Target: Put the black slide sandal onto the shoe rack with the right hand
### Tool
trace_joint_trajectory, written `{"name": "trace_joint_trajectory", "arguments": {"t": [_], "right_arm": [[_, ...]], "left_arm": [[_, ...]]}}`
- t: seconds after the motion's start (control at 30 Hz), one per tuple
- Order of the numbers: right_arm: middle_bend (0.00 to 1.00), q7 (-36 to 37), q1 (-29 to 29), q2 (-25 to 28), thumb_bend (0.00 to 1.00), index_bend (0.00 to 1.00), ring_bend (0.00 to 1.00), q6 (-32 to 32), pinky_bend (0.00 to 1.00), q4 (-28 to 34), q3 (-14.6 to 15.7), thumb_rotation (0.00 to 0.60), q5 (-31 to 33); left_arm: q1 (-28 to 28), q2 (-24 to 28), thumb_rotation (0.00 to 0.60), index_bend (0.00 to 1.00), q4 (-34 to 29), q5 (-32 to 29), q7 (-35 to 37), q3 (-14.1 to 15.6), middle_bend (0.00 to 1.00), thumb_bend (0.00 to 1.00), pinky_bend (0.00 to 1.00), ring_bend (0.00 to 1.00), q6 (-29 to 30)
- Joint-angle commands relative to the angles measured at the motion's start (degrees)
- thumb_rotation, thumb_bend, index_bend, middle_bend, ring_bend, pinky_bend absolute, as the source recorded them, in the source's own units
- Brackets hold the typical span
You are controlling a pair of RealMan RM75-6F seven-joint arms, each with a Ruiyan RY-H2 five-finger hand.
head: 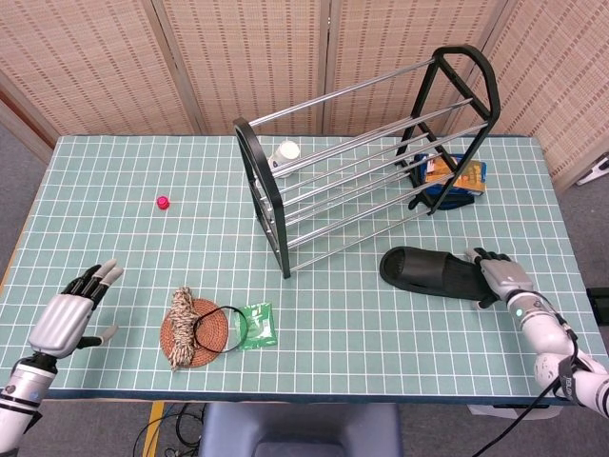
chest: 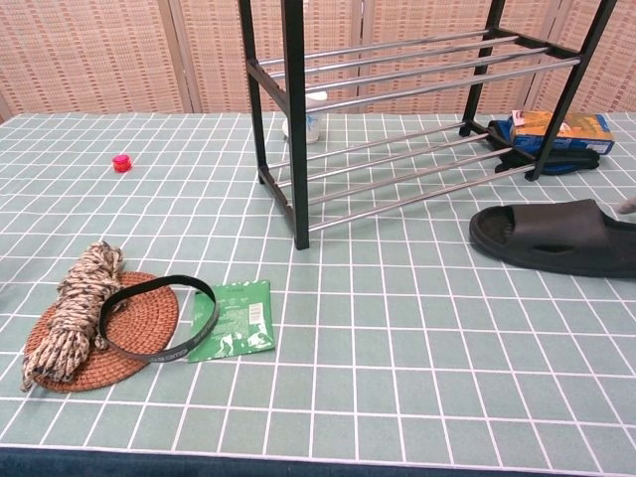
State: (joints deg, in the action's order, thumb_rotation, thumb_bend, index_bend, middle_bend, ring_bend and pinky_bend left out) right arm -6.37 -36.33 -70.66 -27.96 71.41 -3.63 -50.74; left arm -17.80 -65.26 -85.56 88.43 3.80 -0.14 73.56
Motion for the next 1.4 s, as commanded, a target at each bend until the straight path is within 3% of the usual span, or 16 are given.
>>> {"name": "trace_joint_trajectory", "arguments": {"t": [0.03,0.2,0.33,0.73,1.4], "right_arm": [[0.02,0.1,-0.3,-0.2,0.17,0.02,0.0,0.1,0.0,-0.3,0.3,0.6,0.2],[0.11,0.3,-0.7,-0.5,0.18,0.14,0.01,-0.3,0.09,-0.6,0.7,0.6,0.3],[0.19,0.3,-1.0,-0.8,0.18,0.24,0.08,-0.7,0.17,-0.8,1.1,0.6,0.5],[0.33,0.8,-0.1,-0.1,0.23,0.4,0.22,-4.7,0.32,1.3,1.1,0.6,-0.5],[0.35,5.1,8.1,7.2,0.23,0.42,0.24,-19.1,0.35,14.2,0.3,0.6,-5.6]], "left_arm": [[0.0,0.0,0.6,0.0,0.1,0.1,0.1,0.0,0.02,0.26,0.17,0.0,0.1],[0.0,-0.1,0.6,0.0,0.2,0.4,0.3,0.0,0.02,0.26,0.17,0.0,0.3],[0.0,-0.1,0.6,0.0,0.3,0.6,0.4,0.1,0.02,0.26,0.17,0.0,0.4],[0.1,-0.1,0.6,0.0,0.4,0.8,0.4,0.1,0.02,0.26,0.17,0.0,0.6],[-0.5,-0.6,0.6,0.0,0.2,-0.2,-1.0,0.0,0.02,0.26,0.17,0.0,-1.3]]}}
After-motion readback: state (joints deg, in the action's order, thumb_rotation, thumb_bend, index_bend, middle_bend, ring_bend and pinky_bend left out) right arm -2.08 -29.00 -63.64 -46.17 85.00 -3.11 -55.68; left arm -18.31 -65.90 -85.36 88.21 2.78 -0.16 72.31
